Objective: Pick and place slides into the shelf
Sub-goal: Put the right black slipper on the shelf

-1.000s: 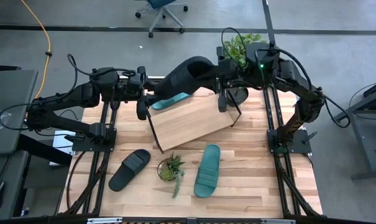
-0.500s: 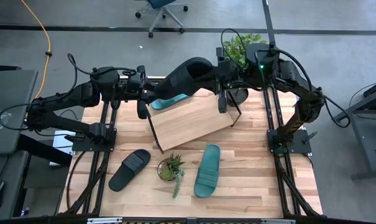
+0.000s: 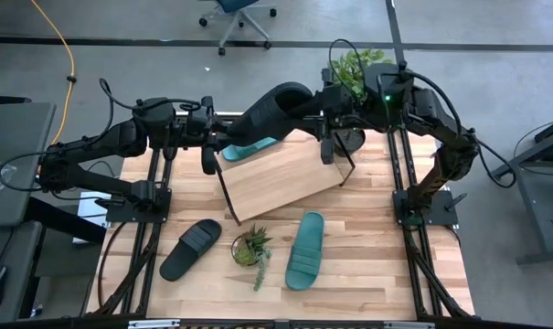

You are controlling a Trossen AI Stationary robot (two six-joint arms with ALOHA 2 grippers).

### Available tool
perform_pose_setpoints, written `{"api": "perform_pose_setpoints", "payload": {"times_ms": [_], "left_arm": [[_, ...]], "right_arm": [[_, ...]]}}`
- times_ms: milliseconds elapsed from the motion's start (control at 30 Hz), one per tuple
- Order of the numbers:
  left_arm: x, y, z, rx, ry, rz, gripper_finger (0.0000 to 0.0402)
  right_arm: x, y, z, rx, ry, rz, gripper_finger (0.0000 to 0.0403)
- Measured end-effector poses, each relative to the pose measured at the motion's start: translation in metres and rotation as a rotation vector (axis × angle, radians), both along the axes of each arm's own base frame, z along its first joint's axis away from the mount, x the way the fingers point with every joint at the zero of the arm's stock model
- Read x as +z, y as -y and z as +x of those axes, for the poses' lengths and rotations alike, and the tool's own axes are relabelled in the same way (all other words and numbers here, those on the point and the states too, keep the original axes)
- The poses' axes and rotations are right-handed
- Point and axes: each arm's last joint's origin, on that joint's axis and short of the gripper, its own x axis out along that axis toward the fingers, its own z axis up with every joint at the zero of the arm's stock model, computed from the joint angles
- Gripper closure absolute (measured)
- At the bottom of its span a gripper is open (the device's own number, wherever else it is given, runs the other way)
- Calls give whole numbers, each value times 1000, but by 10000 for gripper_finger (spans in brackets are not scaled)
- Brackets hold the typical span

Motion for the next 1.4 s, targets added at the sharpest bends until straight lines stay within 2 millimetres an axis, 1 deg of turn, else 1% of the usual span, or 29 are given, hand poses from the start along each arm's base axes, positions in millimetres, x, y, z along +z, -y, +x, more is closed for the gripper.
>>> {"api": "perform_pose_setpoints", "payload": {"times_ms": [67, 167, 233, 333, 467, 567, 700, 900, 1000, 1100, 1200, 1267, 1400], "left_arm": [[0, 0, 0, 0, -1, -1, 341], [-1, 0, 0, 1, -15, -5, 333], [-4, 0, -1, 2, -37, -12, 338], [-6, 1, -2, 1, -64, -22, 350], [-12, 3, -7, -23, -139, -32, 351], [-14, 5, -12, -29, -192, -32, 349], [-7, 8, -22, -37, -275, -19, 342], [12, 13, -38, -54, -342, 8, 351], [18, 15, -46, -61, -393, 0, 350], [20, 15, -48, -68, -448, -13, 344], [15, 15, -45, -85, -531, -35, 345], [10, 14, -40, -105, -568, -47, 348], [3, 11, -29, -149, -614, -64, 349]], "right_arm": [[0, 0, -2, -3, -5, 14, 313], [1, 0, -10, -33, -25, 12, 309], [2, 1, -18, -73, -39, 9, 309], [9, 1, -34, -101, -19, 19, 309], [21, 1, -55, -108, 36, 24, 308], [24, 0, -64, -116, 49, 73, 308], [16, -1, -63, -85, -18, 167, 308], [-2, -2, -48, -61, -159, 252, 308], [-3, -3, -42, -26, -163, 270, 308], [-4, -4, -39, -4, -164, 275, 308], [-7, -4, -35, 19, -180, 282, 307], [-9, -4, -33, 28, -195, 303, 301], [-19, -5, -20, 32, -260, 363, 278]]}}
